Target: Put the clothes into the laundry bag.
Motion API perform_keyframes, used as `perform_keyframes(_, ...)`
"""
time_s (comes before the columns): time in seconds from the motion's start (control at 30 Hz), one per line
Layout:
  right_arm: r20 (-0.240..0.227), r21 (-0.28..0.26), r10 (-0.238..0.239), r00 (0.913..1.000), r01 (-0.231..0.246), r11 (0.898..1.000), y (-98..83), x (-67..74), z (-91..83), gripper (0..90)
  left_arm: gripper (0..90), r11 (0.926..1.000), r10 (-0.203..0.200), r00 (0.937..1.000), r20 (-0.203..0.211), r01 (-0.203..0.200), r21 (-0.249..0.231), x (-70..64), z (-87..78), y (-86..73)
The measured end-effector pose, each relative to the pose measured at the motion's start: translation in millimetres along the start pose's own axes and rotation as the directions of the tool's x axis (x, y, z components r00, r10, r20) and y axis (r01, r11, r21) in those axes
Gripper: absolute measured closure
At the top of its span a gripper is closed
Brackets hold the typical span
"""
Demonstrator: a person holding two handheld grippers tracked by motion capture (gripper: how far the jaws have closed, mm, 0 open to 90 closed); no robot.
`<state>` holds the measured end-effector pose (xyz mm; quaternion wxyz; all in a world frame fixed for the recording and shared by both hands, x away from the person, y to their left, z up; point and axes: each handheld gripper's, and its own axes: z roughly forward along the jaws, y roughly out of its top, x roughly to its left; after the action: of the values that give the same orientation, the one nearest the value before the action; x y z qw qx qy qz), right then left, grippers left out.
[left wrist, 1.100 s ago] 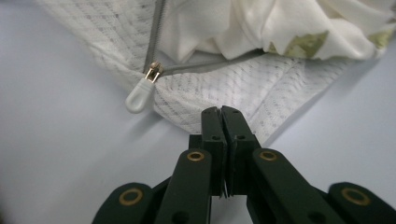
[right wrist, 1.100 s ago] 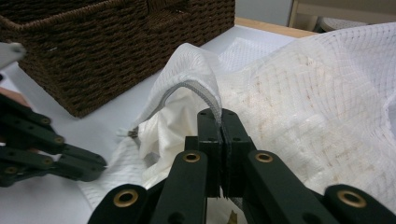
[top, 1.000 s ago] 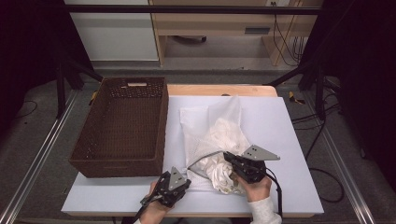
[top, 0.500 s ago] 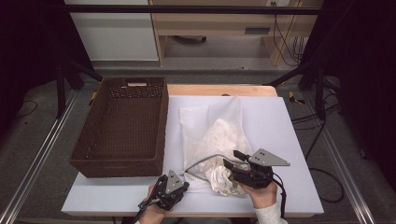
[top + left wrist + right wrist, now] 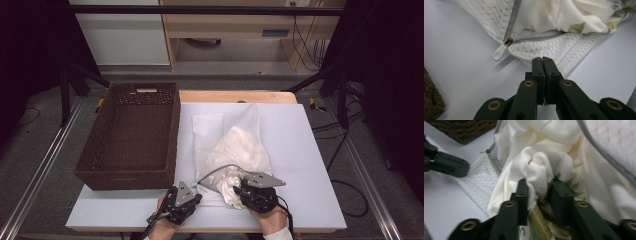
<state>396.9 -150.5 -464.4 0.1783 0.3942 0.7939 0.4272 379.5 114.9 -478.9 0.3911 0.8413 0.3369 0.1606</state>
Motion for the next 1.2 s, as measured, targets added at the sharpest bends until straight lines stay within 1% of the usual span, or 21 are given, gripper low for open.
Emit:
perform_keyframes(0.03,0.02,0.001,-0.026,0.9995,0.026,1.0,5.3,1.7,3.6,75.6,87.7,1.0,0.003,1.0,-0.001,-0.003,0.002,-0.1,-0.7,0.0)
perform_keyframes(0.07,0.036,0.002,-0.031,0.9989,0.031,1.0,10.3,2.7,6.9,77.3,87.7,1.0,0.008,0.9999,-0.007,-0.008,0.003,-0.1,-1.5,-0.1)
perform_keyframes(0.17,0.086,-0.017,-0.018,0.9961,0.02,1.0,25.5,3.1,20.4,79.2,87.8,0.9998,0.014,0.9998,-0.011,-0.014,0.012,0.4,-2.6,-1.1)
perform_keyframes(0.27,0.176,-0.04,-0.004,0.9844,0.011,0.999,32.9,-3.8,34.5,79.7,87.9,0.9997,0.014,0.9998,-0.011,-0.014,0.023,2.4,-3.7,-2.1)
perform_keyframes(0.3,0.211,-0.05,0.017,0.9774,-0.007,0.999,32.6,-8.9,40.3,79.6,87.9,0.9997,0.014,0.9998,-0.011,-0.014,0.022,2.7,-3.7,-2.1)
perform_keyframes(0.37,0.228,-0.086,0.041,0.9728,-0.022,0.996,29.6,-15.8,47.2,78.9,87.8,0.9995,0.019,0.9998,-0.011,-0.019,0.026,3.2,-3.2,-2.3)
perform_keyframes(0.43,0.219,-0.102,0.045,0.9747,-0.023,0.995,28.4,-16.1,48.1,75.8,87.6,0.9997,0.012,0.9999,-0.01,-0.012,0.02,3.6,-2.4,-2.6)
perform_keyframes(0.47,0.208,-0.106,0.044,0.9772,-0.022,0.994,28.2,-15.6,46.8,72.9,87.1,1.0,0.003,0.9999,-0.011,-0.003,0.008,4.7,-1.9,-3.0)
perform_keyframes(0.5,0.182,-0.115,0.036,0.9826,-0.015,0.993,27.7,-15.8,43.0,68.2,84.9,0.9999,-0.013,0.9999,-0.01,0.013,0.0,6.6,-1.3,-3.0)
perform_keyframes(0.57,0.136,-0.132,0.05,0.9895,-0.032,0.991,28.2,-15.8,33.8,58.7,71.8,0.9994,-0.034,0.9991,-0.026,0.033,-0.01,10.8,0.2,-3.3)
perform_keyframes(0.6,0.123,-0.136,0.05,0.9912,-0.033,0.99,28.4,-15.5,28.1,55.5,63.4,0.9986,-0.051,0.9983,-0.028,0.051,-0.016,13.1,1.0,-3.5)
perform_keyframes(0.7,0.076,-0.146,0.048,0.996,-0.036,0.989,25.7,-13.7,11.1,45.3,46.5,0.9953,-0.097,0.9947,-0.033,0.097,-0.01,18.9,5.0,-3.0)
perform_keyframes(0.77,0.063,-0.126,0.038,0.9973,-0.03,0.992,19.4,-11.2,1.5,39.3,42.5,0.9939,-0.11,0.9939,-0.001,0.11,-0.007,20.0,8.9,-3.1)
perform_keyframes(0.8,0.058,-0.108,0.029,0.9979,-0.023,0.994,15.2,-10.1,-1.6,38.7,41.1,0.9941,-0.108,0.9941,-0.007,0.108,-0.009,18.9,9.3,-3.0)
perform_keyframes(0.9,0.073,-0.065,0.02,0.9971,-0.015,0.998,1.8,-9.1,-4.6,38.9,44.7,0.996,-0.09,0.9953,-0.036,0.09,-0.004,14.5,11.0,-1.6)
perform_keyframes(0.97,0.073,-0.031,0.03,0.9968,-0.028,0.999,-5.3,-10.7,-0.1,44.4,53.2,0.9971,-0.076,0.995,-0.066,0.076,-0.005,11.7,12.5,-0.9)
perform_keyframes(1.0,0.072,-0.015,0.036,0.9967,-0.036,0.999,-6.9,-11.9,2.9,48.1,54.6,0.9988,-0.048,0.9966,-0.067,0.048,0.004,10.5,12.6,-0.2)
perform_keyframes(1.03,0.07,0.004,0.045,0.9965,-0.046,0.999,-8.1,-12.6,8.3,49.5,58.8,0.9992,-0.038,0.9977,-0.055,0.039,0.008,9.4,12.3,0.4)
perform_keyframes(1.07,0.081,0.008,0.036,0.996,-0.037,0.999,-7.9,-11.9,11.5,52.3,64.7,0.9995,-0.03,0.9983,-0.049,0.031,0.013,7.7,12.3,1.2)
perform_keyframes(1.13,0.097,0.02,0.044,0.9943,-0.046,0.999,-4.6,-10.3,15.4,61.9,74.9,0.9997,-0.014,0.9988,-0.046,0.015,0.019,3.2,12.9,2.7)
perform_keyframes(1.2,0.087,0.017,0.043,0.9953,-0.045,0.999,-1.0,-9.6,19.2,73.5,85.2,0.9997,-0.004,0.9986,-0.052,0.005,0.024,-0.9,13.4,4.1)
